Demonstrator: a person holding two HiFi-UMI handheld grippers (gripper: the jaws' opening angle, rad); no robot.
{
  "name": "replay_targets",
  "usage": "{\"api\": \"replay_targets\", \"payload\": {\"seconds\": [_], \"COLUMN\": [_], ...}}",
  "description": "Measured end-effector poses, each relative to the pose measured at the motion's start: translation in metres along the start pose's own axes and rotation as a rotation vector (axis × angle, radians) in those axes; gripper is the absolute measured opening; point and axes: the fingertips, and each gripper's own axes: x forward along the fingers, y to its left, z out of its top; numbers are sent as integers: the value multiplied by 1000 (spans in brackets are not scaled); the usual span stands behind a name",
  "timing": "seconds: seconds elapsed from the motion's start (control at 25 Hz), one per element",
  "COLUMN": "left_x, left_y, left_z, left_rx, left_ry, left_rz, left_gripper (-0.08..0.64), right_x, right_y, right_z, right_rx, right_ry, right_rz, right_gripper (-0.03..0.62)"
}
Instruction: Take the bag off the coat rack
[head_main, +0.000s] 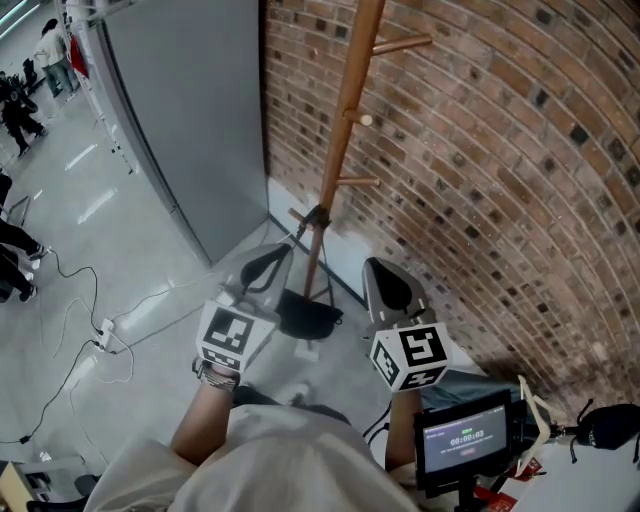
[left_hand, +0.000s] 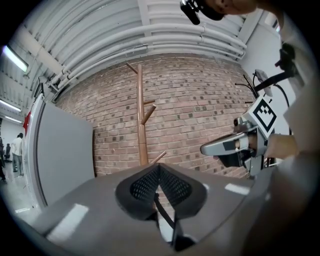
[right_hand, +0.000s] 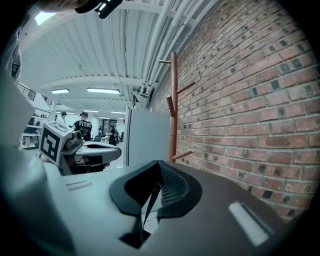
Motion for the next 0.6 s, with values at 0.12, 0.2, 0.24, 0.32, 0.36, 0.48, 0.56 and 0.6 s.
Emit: {"api": "replay_targets", "payload": {"seconds": [0.12,0.2,0.24,0.32,0.36,0.48,0.56,0.6], "left_x": [5,8,10,13,15,23,29,32], "left_y": [3,8,11,16,19,25,29,32], "left_z": [-4,-7,-10,-15,-18,-31,-40,-45], "left_rx": [-1,-5,-8,-12,-14,-8,-1,2], "left_ry": [2,7,10,16,19,44,64,74], "left_rz": [-16,-27,-34,-52,-64,-106,-132,-143], "left_gripper": [0,2,2,2,2,33,46,48], "right_x": [7,13,16,22,26,37,44,47], "right_y": [-1,0,0,1,1,1,1,0], "right_z": [-3,-3,-4,-5,-7,-12,-17,-20], "right_rx": [18,18,19,18,17,19,27,31], "right_ry": [7,9,9,8,10,23,34,43], "right_rz": [1,-5,-12,-29,-41,-81,-101,-110], "right_gripper": [7,11,14,26,39,69,78,81]}}
